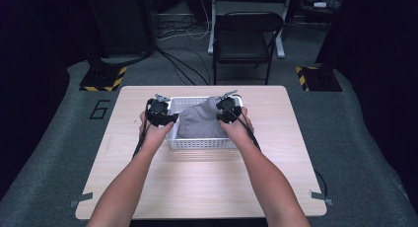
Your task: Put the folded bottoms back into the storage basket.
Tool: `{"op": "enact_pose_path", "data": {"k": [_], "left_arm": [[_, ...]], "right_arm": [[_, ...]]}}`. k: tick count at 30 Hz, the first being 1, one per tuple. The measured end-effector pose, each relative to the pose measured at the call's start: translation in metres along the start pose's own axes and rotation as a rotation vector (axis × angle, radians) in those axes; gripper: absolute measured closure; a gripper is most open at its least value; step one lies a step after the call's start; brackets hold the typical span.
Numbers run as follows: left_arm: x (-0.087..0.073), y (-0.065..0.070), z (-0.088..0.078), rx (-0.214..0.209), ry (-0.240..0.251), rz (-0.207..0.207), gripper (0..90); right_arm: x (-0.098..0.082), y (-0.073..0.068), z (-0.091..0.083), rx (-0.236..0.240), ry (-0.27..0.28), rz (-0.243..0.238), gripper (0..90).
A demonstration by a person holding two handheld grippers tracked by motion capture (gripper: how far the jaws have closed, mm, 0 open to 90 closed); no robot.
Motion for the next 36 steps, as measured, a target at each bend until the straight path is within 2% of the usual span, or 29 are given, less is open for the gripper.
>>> {"op": "enact_pose_path", "data": {"k": [3,8,23,26,30,36], "left_arm": [[-0.001,-0.002,0.000,-0.001,0.004,-0.019,50.1],[-0.001,-0.001,0.000,-0.002,0.001,-0.008,50.1],[-0.001,0.003,0.000,-0.010,0.000,0.003,50.1],[-0.001,0.003,0.000,-0.010,0.003,0.001,50.0],[-0.001,0.002,0.000,-0.010,0.000,0.002,50.0],[-0.001,0.002,0.000,-0.008,0.001,0.002,49.9]], "right_arm": [[-0.004,0.003,0.005,-0.006,-0.023,0.015,70.9],[-0.010,0.006,0.010,0.001,-0.045,0.036,70.6],[-0.010,0.008,0.011,0.015,-0.043,0.041,69.3],[-0.010,0.008,0.011,0.014,-0.044,0.038,66.7],[-0.011,0.012,0.012,-0.019,-0.047,0.031,61.3],[-0.011,0.021,0.006,-0.050,-0.026,0.035,60.2]]}}
Point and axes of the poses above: each handheld gripper's, and its own axes: z roughly forward along the jaws, x roughly out of its top, y roughly to its right, the point moved 8 cm from there along z, roughly forward along the jaws, and after that the axes turned 15 degrees about -y, right-handed, at the moved point
